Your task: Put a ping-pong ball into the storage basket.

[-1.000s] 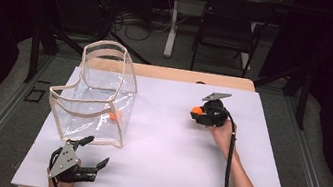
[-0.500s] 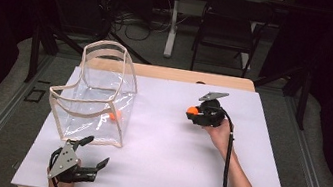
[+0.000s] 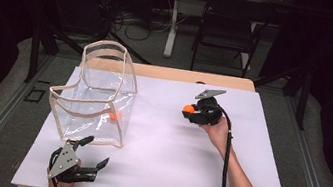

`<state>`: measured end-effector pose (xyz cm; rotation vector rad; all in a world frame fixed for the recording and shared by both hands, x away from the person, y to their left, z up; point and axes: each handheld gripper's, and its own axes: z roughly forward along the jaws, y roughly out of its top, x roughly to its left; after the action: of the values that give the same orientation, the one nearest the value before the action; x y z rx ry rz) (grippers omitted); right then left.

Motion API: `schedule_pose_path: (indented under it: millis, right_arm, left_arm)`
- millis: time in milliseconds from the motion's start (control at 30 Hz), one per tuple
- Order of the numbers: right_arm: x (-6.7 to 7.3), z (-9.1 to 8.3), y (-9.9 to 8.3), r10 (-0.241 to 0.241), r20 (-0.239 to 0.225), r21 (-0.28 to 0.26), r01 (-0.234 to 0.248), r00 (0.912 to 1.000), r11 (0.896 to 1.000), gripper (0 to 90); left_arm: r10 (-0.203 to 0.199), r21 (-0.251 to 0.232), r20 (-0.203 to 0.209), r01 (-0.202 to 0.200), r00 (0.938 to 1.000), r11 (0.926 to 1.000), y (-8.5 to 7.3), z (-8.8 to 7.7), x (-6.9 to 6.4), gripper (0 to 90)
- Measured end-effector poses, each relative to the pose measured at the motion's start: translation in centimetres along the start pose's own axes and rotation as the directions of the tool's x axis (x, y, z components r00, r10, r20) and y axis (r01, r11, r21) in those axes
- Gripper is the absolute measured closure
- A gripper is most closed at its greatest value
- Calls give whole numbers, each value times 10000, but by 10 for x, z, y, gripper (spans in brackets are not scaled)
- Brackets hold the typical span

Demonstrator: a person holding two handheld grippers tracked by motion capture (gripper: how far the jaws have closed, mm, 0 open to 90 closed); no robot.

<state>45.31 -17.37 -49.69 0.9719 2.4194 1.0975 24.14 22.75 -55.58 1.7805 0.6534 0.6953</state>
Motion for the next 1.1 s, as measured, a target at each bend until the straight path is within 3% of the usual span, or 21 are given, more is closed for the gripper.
schedule_pose_path:
  millis: [1100]
  right_arm:
    - [25,-8,33,-957,-341,175,963,9948,9952,509]
  left_arm:
    - [2,21,-12,-2,10000,10000,0,0,1,157]
